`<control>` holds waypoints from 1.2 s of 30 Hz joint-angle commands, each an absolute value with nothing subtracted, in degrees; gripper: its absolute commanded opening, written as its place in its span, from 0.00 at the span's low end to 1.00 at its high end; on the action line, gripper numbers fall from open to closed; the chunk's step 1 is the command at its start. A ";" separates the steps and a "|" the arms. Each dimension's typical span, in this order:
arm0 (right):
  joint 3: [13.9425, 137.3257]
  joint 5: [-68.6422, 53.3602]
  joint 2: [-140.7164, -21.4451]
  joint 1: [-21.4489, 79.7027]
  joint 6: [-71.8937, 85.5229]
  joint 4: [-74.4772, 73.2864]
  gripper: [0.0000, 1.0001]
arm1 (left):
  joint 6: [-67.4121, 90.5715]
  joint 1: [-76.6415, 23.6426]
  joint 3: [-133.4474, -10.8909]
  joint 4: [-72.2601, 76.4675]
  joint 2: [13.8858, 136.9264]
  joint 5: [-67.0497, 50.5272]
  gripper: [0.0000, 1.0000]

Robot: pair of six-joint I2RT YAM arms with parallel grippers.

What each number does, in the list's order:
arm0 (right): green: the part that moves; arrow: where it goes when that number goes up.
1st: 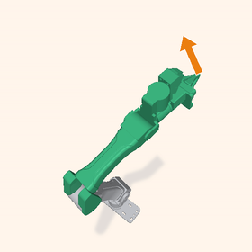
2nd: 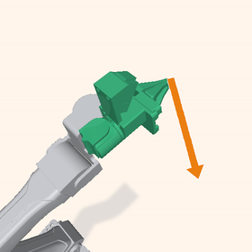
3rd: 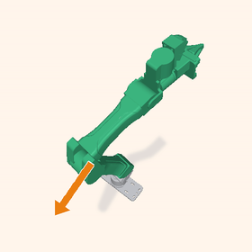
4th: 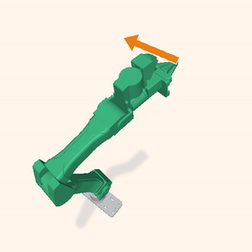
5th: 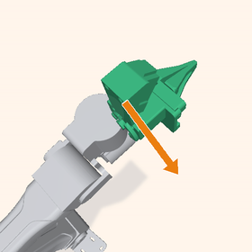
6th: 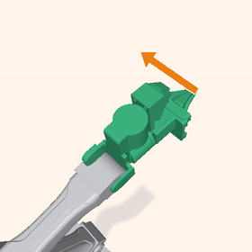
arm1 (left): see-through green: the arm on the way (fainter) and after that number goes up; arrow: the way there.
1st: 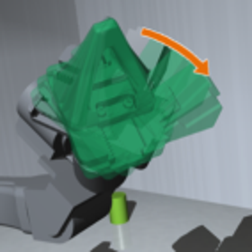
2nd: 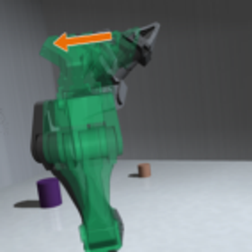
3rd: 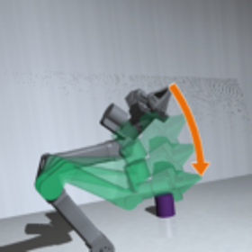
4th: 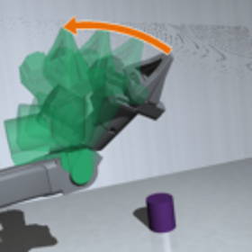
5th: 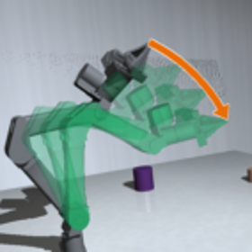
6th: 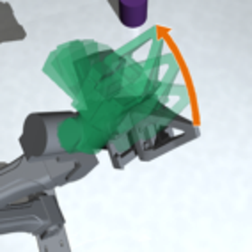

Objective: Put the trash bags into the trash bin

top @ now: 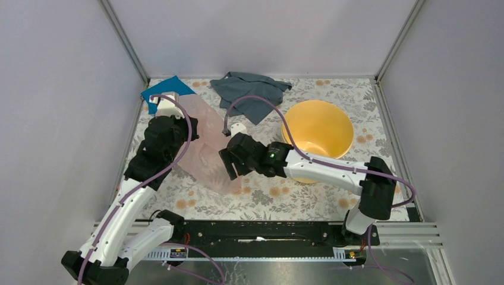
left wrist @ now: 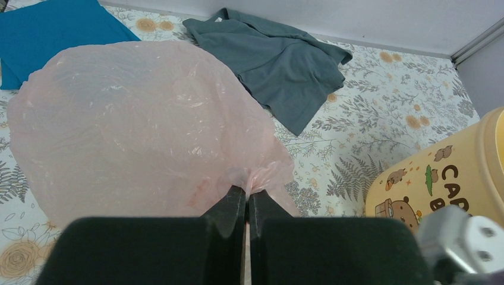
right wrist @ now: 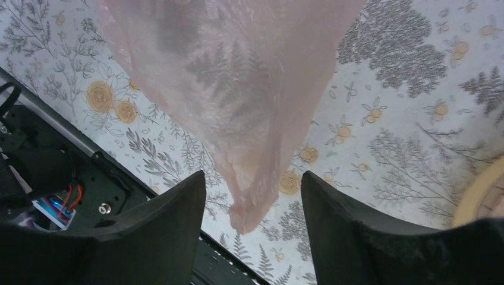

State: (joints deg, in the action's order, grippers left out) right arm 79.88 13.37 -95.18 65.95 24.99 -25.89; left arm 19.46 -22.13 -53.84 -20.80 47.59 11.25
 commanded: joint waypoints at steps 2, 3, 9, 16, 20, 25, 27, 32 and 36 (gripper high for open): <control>75.44 13.51 -96.35 65.92 28.08 -14.21 0.50 | 19.70 -21.88 -53.75 -17.76 46.80 12.93 0.00; 74.23 14.31 -95.96 65.92 27.86 -12.89 0.41 | 20.00 -21.88 -54.01 -18.05 46.88 12.80 0.00; 67.36 16.44 -90.10 65.77 25.15 -4.92 0.00 | 23.35 -21.91 -56.39 -23.94 46.70 4.57 0.00; 59.26 5.93 -84.51 62.72 21.35 6.90 0.00 | 23.18 -21.91 -59.88 -30.77 51.81 -25.83 0.00; 53.55 4.94 -80.44 60.73 21.22 14.59 0.01 | 28.60 -21.97 -59.71 -31.17 55.76 -31.69 0.00; 47.58 5.93 -77.68 59.68 21.61 23.80 0.14 | 39.01 -21.91 -57.14 -28.06 59.04 -27.23 0.00; 46.03 5.93 -77.52 59.68 21.47 27.56 0.19 | 42.62 -21.92 -55.35 -24.98 59.11 -26.99 0.00; 44.43 4.13 -79.67 59.65 19.87 36.34 0.38 | 46.37 -21.97 -52.88 -21.12 58.96 -26.24 0.00; 45.91 3.82 -83.09 59.67 17.20 39.47 0.71 | 46.29 -21.97 -52.88 -21.38 59.84 -25.75 0.00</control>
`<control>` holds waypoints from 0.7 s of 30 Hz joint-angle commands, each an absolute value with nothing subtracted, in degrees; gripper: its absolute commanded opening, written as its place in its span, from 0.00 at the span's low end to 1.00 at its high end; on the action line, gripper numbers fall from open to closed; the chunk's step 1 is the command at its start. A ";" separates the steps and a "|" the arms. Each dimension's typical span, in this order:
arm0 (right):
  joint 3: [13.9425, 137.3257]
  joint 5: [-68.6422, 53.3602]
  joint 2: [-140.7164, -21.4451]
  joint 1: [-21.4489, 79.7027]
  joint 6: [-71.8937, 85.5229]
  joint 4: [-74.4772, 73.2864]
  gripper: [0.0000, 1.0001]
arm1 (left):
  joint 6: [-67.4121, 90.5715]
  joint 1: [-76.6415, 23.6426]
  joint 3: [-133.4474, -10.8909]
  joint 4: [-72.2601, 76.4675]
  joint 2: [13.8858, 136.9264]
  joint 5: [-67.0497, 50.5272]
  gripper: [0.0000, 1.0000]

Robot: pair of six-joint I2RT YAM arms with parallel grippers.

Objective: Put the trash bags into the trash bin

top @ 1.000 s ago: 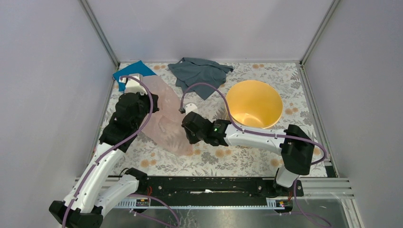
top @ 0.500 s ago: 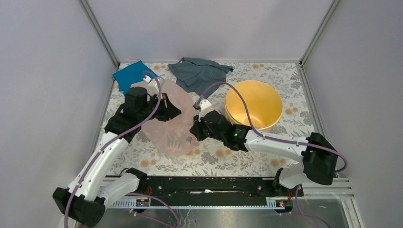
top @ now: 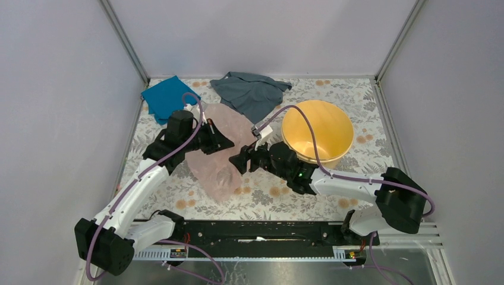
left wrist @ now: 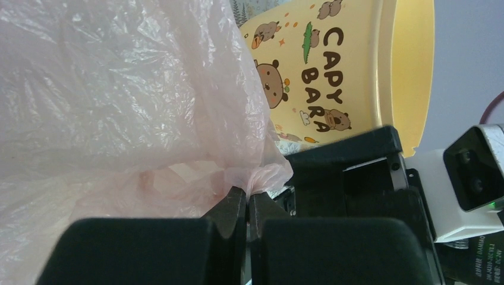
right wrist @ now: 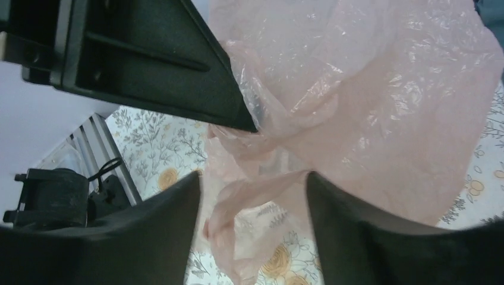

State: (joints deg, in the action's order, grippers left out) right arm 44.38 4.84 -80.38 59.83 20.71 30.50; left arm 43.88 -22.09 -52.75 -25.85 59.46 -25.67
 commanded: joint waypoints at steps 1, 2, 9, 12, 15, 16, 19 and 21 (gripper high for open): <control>46.60 3.97 -84.06 59.68 16.54 39.25 0.78 | 46.01 -21.97 -53.17 -21.55 60.08 -25.82 0.00; 47.27 3.88 -84.96 59.68 15.66 38.94 0.85 | 45.66 -21.91 -53.60 -21.84 60.39 -25.83 0.00; 49.42 9.54 -89.33 59.74 17.16 41.27 0.95 | 43.59 -21.87 -55.20 -23.34 61.40 -26.30 0.00; 50.65 11.52 -91.13 59.81 18.95 43.57 0.92 | 43.59 -21.89 -54.60 -22.85 60.80 -26.39 0.00; 52.58 14.42 -94.21 60.51 21.28 45.50 0.86 | 43.42 -21.82 -54.77 -22.81 60.60 -26.72 0.00; 53.26 15.15 -95.06 60.84 21.50 46.10 0.83 | 43.35 -21.80 -54.93 -22.83 60.52 -27.13 0.00; 54.23 16.50 -96.58 61.89 21.54 49.11 0.63 | 42.15 -21.46 -56.55 -24.25 59.74 -27.73 0.10; 54.41 16.62 -96.49 62.09 21.80 48.84 0.39 | 40.00 -21.17 -58.94 -27.39 58.15 -26.01 0.33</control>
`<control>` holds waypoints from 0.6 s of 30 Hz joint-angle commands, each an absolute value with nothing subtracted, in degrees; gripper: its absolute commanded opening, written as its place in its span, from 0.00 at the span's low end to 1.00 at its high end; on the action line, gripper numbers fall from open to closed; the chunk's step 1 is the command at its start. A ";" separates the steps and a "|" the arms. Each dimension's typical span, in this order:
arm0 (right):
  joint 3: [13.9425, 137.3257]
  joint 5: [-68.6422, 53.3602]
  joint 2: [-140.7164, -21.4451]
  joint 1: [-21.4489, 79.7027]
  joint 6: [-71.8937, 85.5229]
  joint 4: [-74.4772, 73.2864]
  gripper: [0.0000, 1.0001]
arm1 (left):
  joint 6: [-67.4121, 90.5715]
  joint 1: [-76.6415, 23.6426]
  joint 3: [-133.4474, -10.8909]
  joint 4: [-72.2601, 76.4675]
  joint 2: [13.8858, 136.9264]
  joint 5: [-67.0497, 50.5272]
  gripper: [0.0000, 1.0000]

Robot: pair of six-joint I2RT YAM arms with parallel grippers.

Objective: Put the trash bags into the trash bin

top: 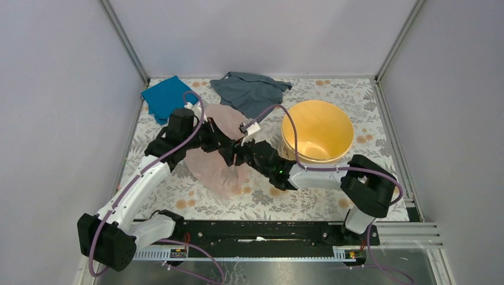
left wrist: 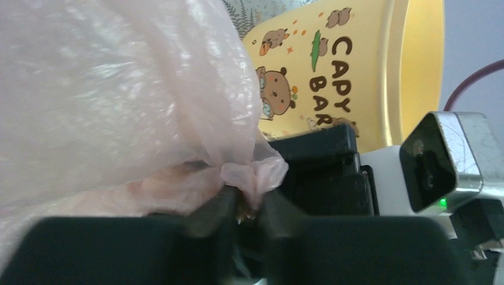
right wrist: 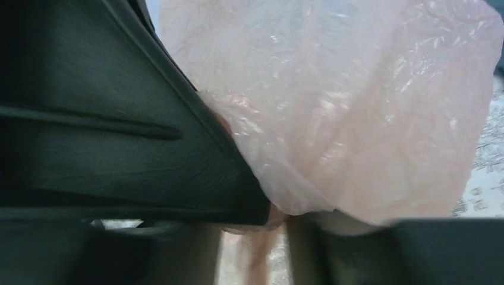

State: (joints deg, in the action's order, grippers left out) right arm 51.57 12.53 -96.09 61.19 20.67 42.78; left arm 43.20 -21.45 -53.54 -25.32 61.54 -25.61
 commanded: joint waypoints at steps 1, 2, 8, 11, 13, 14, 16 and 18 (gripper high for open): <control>54.28 16.55 -95.94 62.20 21.86 48.34 0.27 | 38.67 -20.83 -60.57 -29.53 57.04 -24.21 0.45; 53.93 16.65 -95.17 62.22 22.01 47.57 0.18 | 37.00 -20.70 -62.26 -31.73 55.51 -22.02 0.55; 53.18 14.80 -84.61 62.23 20.34 37.93 0.00 | 28.56 -20.65 -70.23 -38.56 41.90 -7.31 0.93; 56.27 13.63 -76.69 62.20 18.14 28.48 0.00 | 26.61 -20.65 -71.41 -38.47 34.98 -1.35 0.99; 63.26 13.49 -72.98 62.15 15.90 16.95 0.00 | 25.61 -20.65 -71.73 -38.17 31.89 1.32 0.99; 68.21 14.00 -72.17 62.14 14.85 8.89 0.00 | 25.31 -20.70 -72.16 -38.30 30.96 2.37 0.99; 79.39 15.74 -71.92 62.18 13.03 -8.23 0.00 | 24.94 -20.68 -72.76 -38.87 30.02 3.42 0.99; 90.28 20.45 -72.32 62.22 12.64 -23.89 0.00 | 25.00 -20.68 -73.47 -39.83 30.24 3.81 0.99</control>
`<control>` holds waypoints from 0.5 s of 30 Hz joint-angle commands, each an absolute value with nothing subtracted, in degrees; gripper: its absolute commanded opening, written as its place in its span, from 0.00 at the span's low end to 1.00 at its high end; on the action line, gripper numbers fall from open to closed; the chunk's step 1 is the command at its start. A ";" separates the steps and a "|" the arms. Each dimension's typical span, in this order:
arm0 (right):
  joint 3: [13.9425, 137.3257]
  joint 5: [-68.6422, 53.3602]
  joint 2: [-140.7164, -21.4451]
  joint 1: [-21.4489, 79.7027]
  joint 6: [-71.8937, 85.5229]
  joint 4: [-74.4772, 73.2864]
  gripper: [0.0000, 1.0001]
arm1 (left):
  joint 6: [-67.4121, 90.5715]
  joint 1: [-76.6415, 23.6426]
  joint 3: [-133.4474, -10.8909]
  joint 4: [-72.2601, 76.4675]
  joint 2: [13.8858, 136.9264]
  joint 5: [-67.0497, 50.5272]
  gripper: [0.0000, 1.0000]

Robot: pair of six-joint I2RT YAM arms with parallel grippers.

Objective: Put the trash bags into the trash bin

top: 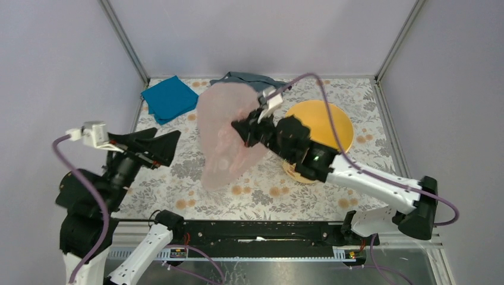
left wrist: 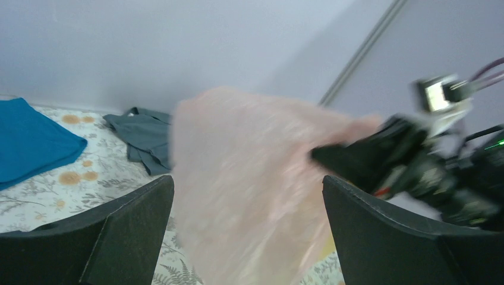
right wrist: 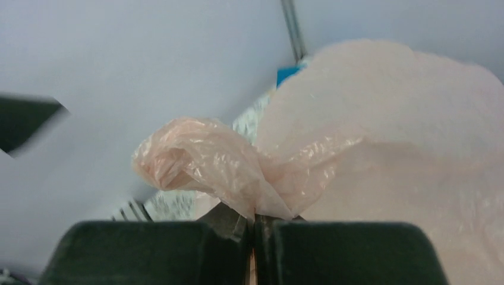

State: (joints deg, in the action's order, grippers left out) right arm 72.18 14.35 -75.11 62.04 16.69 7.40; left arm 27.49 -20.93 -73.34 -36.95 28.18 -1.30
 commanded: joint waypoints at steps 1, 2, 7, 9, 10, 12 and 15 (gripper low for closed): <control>94.20 23.73 -71.91 62.23 13.29 -30.39 0.00 | 25.22 -20.69 -73.64 -40.22 30.45 3.93 0.99; 97.31 25.81 -71.14 62.22 13.79 -35.52 0.00 | 25.49 -20.74 -73.61 -40.39 30.77 3.84 0.99; 101.64 31.25 -61.98 62.20 16.91 -46.51 0.00 | 27.28 -20.70 -72.42 -37.30 32.68 -1.08 0.99; 99.08 34.31 -57.76 62.22 17.26 -46.27 0.00 | 27.94 -20.69 -72.10 -34.88 34.25 -4.68 0.99; 98.10 36.07 -56.16 62.15 17.57 -46.84 0.00 | 28.51 -20.74 -72.02 -33.46 35.31 -6.75 0.99; 96.91 38.01 -54.07 62.14 18.40 -48.30 0.00 | 29.95 -20.69 -72.09 -30.68 38.01 -10.89 0.99; 95.55 38.13 -51.98 62.15 19.71 -49.88 0.00 | 33.56 -20.68 -72.02 -24.22 42.90 -18.31 0.99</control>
State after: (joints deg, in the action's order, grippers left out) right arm 98.10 33.82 -51.81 62.08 17.63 -44.03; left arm 29.02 -20.93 -72.18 -35.51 37.39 -6.96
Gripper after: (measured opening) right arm 0.018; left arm 0.989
